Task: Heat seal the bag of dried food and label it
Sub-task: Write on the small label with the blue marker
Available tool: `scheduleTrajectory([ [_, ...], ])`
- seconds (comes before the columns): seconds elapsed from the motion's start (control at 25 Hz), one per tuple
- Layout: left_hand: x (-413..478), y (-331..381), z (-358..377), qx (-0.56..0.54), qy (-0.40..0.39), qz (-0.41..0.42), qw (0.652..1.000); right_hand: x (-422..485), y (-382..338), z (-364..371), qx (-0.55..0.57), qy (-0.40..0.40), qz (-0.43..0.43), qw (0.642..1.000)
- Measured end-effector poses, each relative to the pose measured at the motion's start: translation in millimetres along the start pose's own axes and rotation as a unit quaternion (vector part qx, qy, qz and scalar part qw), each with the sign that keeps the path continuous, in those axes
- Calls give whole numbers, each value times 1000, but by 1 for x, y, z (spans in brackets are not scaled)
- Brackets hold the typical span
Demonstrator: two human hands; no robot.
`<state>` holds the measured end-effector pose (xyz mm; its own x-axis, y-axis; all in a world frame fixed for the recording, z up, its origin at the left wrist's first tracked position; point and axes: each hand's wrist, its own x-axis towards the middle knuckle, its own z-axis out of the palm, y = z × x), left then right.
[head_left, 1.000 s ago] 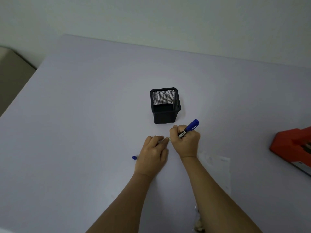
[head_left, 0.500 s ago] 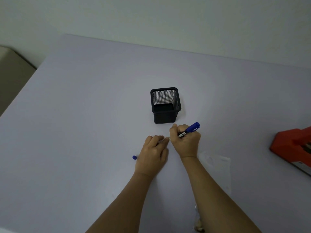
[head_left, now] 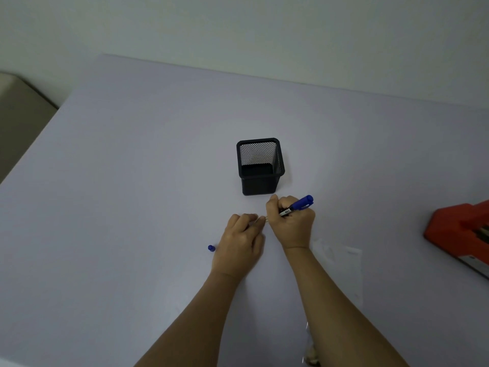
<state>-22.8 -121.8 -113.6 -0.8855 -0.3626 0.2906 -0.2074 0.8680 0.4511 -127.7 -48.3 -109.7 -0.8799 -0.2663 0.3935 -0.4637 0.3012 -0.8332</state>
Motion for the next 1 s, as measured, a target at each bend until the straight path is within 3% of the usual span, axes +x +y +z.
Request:
scheduleTrajectory([
  [1.0, -1, 0, 1, -2, 2, -5, 1000, 1, 2, 1, -40, 9, -5, 999],
])
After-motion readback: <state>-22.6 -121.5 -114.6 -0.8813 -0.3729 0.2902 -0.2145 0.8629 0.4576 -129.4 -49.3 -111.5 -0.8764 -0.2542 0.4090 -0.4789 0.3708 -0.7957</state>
